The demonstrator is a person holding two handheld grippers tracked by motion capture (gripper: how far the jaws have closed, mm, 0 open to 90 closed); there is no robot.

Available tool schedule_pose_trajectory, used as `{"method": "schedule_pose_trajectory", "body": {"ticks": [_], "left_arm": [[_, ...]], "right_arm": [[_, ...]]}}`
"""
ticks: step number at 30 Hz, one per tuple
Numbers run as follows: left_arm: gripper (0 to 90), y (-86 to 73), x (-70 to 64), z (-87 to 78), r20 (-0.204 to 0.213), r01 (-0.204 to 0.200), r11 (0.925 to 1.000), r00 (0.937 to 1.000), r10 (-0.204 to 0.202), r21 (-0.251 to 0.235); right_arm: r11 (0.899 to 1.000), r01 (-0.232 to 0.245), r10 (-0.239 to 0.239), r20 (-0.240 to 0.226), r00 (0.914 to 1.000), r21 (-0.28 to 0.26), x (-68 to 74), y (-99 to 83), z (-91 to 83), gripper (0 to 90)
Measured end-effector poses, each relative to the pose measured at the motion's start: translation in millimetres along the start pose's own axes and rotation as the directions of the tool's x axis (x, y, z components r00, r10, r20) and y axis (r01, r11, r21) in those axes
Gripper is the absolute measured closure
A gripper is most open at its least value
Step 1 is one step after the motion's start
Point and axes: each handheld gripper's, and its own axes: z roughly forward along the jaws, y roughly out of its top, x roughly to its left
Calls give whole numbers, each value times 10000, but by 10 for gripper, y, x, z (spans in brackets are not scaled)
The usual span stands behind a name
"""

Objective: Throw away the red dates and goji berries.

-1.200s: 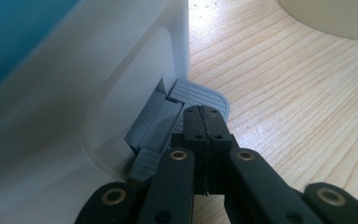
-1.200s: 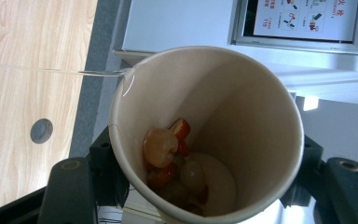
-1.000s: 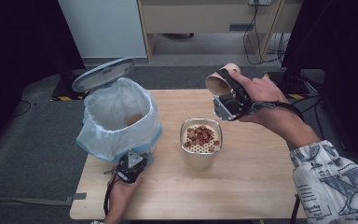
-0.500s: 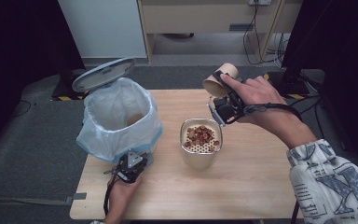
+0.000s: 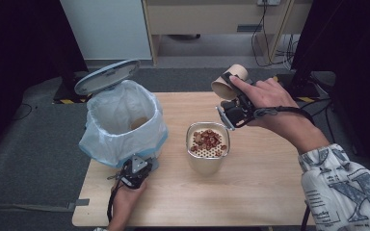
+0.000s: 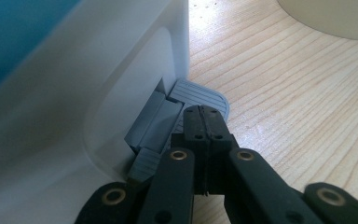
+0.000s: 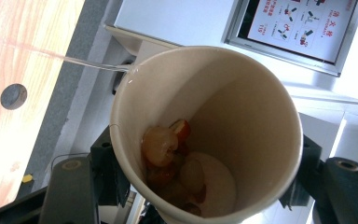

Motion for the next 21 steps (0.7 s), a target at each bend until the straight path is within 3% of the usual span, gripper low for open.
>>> {"method": "schedule_pose_trajectory", "body": {"ticks": [9,10,12,13,16,20,21], "left_arm": [[896,-1,0,2,13,19,10000,10000,-18,-37],[896,0,0,0,4,-1,10000,10000,1,-10],[896,-1,-1,1,1,2,10000,10000,-2,-14],[896,-1,0,1,9,1,10000,10000,-1,-24],[896,-2,2,1,20,7,10000,10000,-7,-37],[896,-2,3,2,32,24,10000,10000,-24,-48],[896,-2,2,3,25,14,10000,10000,-14,-45]], "right_arm": [[10000,-41,41,35,10000,-77,82,61,52,343],[9995,321,-321,-144,9994,-34,160,107,77,343],[9911,1318,-1326,-660,9890,-158,356,213,142,344],[9870,1591,-1602,-725,9844,-211,426,243,167,344],[9965,832,-832,-527,9951,-20,386,211,190,345],[9909,1331,-1341,-777,9879,-183,460,226,195,345],[9943,1060,-1065,-736,9916,-108,441,206,188,345]]}}
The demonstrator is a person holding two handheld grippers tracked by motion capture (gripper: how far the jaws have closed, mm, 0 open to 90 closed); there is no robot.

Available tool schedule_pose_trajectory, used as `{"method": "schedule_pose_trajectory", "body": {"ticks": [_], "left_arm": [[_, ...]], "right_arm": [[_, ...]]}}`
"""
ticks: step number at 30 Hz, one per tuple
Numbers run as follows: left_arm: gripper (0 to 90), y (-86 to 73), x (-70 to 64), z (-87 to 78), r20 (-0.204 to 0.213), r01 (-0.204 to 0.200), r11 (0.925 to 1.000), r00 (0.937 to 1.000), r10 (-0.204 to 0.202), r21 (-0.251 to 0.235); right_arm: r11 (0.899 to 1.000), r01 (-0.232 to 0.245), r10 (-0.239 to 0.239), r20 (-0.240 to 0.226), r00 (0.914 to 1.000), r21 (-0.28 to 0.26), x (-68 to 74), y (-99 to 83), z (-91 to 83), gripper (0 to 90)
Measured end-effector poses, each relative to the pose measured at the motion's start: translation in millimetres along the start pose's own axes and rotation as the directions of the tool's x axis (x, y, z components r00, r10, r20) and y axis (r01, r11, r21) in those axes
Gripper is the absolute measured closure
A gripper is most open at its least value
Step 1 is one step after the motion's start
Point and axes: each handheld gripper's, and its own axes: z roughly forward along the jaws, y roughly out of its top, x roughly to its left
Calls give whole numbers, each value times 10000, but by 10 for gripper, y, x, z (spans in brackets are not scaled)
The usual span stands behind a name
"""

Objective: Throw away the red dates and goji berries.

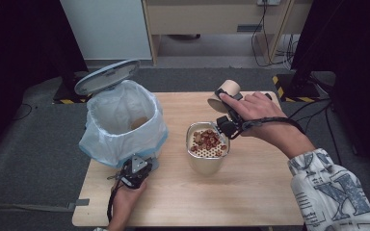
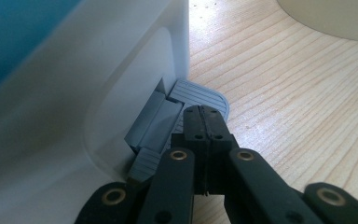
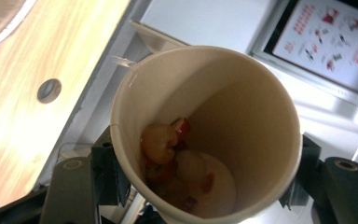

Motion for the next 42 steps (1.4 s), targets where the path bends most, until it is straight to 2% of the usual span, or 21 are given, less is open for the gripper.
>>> {"method": "schedule_pose_trajectory", "body": {"ticks": [1,3,10,14,20,37,39,42], "left_arm": [[896,0,-2,-1,-9,-4,10000,10000,4,5],[896,2,-5,-2,-38,-32,10000,10000,33,31],[896,2,-5,-2,-35,-35,10000,10000,35,37],[896,2,-4,-2,-33,-36,10000,10000,36,33],[896,2,-3,-2,-29,-33,10000,10000,33,33],[896,2,-4,-2,-28,-31,10000,10000,31,36],[896,2,-3,-2,-28,-33,10000,10000,33,36],[897,1,-3,-2,-26,-26,10000,10000,26,30]], "right_arm": [[9997,-210,209,92,9997,95,-34,-29,-12,345],[9994,-317,314,251,9992,142,-76,-66,-22,345],[9998,124,-128,273,9995,151,-92,-60,-41,345],[9998,65,-72,331,9994,201,-140,-81,-58,345],[9991,371,-377,255,9990,216,-110,-62,-45,344],[9993,306,-315,431,9986,201,-118,-55,-57,343],[9985,515,-522,372,9979,197,-83,-19,-45,343],[9928,1193,-1194,133,9928,115,-9,50,-19,343]]}}
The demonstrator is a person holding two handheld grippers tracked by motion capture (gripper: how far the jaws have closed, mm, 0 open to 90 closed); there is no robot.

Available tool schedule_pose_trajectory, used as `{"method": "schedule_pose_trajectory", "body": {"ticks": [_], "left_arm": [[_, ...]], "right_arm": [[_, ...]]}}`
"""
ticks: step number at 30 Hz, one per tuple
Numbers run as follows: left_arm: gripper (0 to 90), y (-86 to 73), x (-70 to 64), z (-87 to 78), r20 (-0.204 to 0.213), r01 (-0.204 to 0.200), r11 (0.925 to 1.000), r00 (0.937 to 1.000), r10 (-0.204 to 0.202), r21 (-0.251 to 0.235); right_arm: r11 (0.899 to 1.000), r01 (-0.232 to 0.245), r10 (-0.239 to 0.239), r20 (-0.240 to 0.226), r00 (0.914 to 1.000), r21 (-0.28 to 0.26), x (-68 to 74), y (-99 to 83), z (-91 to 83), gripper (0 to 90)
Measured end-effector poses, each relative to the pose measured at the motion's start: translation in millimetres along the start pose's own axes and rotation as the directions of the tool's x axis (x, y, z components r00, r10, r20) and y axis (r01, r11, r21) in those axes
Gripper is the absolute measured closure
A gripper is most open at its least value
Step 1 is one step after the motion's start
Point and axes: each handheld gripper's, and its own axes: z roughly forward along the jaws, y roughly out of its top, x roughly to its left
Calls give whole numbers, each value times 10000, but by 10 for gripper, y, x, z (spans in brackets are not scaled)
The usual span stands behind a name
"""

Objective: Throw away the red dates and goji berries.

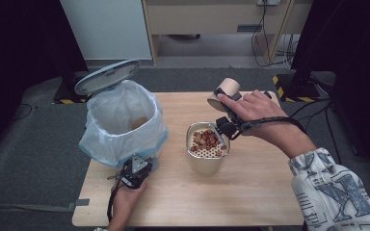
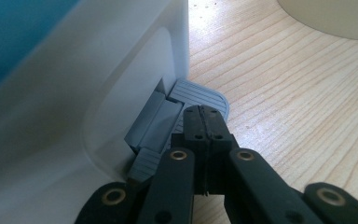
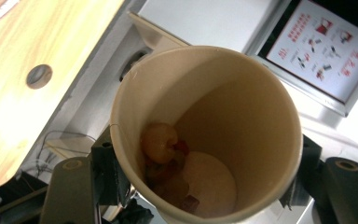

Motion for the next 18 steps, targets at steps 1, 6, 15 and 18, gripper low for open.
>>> {"method": "schedule_pose_trajectory", "body": {"ticks": [1,6,15,18], "left_arm": [[897,0,0,0,1,-7,10000,10000,7,1],[896,0,0,-1,0,-6,10000,10000,6,5],[896,0,-1,0,-12,-9,10000,10000,9,-1],[896,-2,1,1,20,37,10000,10000,-37,-26]], "right_arm": [[10000,-7,7,-46,10000,-17,12,12,3,343],[9975,-710,709,255,9972,44,-75,-58,-23,343],[9996,-284,282,-256,9993,-50,163,111,87,344],[9989,458,-466,-759,9960,-131,265,166,98,344]]}}
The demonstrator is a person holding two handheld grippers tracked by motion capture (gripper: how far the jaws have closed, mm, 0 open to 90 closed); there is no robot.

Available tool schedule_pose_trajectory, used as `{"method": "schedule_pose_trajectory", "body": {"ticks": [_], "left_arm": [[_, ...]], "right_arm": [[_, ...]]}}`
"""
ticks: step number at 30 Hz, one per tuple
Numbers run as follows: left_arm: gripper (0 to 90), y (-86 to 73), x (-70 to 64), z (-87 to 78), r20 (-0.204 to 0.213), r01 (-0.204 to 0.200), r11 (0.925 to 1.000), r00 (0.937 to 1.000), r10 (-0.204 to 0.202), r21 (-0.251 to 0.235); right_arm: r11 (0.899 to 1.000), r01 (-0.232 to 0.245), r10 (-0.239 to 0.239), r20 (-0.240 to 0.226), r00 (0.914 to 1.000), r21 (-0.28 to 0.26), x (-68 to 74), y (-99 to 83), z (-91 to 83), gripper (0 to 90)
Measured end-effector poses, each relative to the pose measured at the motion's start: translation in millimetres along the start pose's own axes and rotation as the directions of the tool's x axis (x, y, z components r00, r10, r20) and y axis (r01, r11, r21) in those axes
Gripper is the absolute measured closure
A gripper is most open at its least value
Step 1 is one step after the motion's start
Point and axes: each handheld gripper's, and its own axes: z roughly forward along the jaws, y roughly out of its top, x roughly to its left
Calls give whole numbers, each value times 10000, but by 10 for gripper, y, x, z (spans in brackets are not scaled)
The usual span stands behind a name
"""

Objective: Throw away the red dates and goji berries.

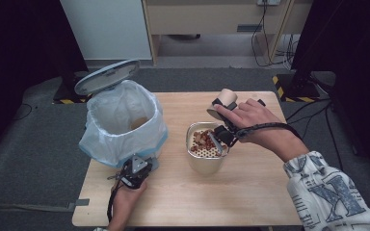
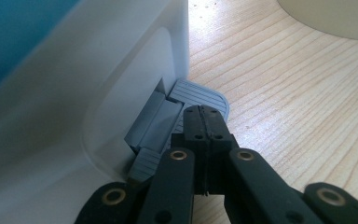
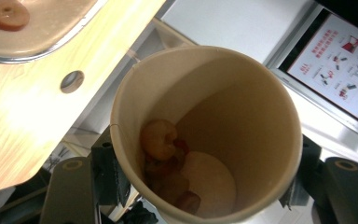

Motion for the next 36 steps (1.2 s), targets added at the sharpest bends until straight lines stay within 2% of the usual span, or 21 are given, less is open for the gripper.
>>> {"method": "schedule_pose_trajectory", "body": {"ticks": [1,2,3,5,7,8,9,11,12,14,19,23,26,29,31,32,33,36], "left_arm": [[897,0,-1,0,1,3,10000,10000,-3,1],[896,0,-1,0,-4,-2,10000,10000,2,2],[896,2,0,-2,-29,-52,10000,10000,52,31],[896,2,-1,-2,-16,-34,10000,10000,35,32],[896,2,-3,-2,-18,-8,10000,10000,8,34],[896,2,-3,-2,-21,-20,10000,10000,20,33],[896,2,-2,-3,-32,-46,10000,10000,46,31],[896,2,-1,-2,-15,-35,10000,10000,35,30],[896,2,-2,-2,-28,-37,10000,10000,37,29],[896,1,-2,-2,-15,-26,10000,10000,26,27],[896,1,-2,-2,-16,-11,10000,10000,11,24],[896,1,-2,-1,-20,-43,10000,10000,43,22],[896,1,-1,-2,-20,-45,10000,10000,45,25],[896,1,-1,-1,-6,-25,10000,10000,25,5],[896,0,-1,-1,-11,-33,10000,10000,33,4],[896,0,-1,-1,-8,-24,10000,10000,24,0],[896,0,-1,-1,-7,-16,10000,10000,16,-6],[896,-1,2,0,11,-5,10000,10000,5,-12]], "right_arm": [[9986,-534,534,170,9984,-29,-16,-26,5,343],[9975,-703,703,215,9973,-20,-42,-45,3,343],[9982,-603,604,207,9980,-49,-52,-51,1,343],[9999,142,-143,185,9997,43,-25,-23,-1,343],[9998,-168,163,508,9986,91,-74,-56,-24,340],[9983,-570,562,621,9965,113,-107,-76,-39,339],[9981,-617,611,575,9965,83,-117,-82,-44,339],[10000,34,-37,447,9990,84,-81,-54,-35,338],[9998,173,-177,330,9993,123,-49,-38,-39,339],[9999,101,-105,330,9994,109,-26,-33,-45,338],[9981,-616,614,470,9970,22,-91,-107,-84,337],[9903,-1387,1392,516,9889,-117,-168,-177,-109,337],[9735,-2269,2278,342,9731,-287,-236,-225,-115,337],[9437,-3250,3262,108,9452,-624,-294,-271,-93,337],[9122,-3998,4008,-78,9161,-900,-322,-304,-64,337],[9003,-4254,4255,-206,9047,-923,-335,-320,-52,337],[8832,-4576,4570,-309,8889,-1025,-344,-335,-35,337],[8468,-5191,5155,-612,8547,-1161,-362,-389,14,337]]}}
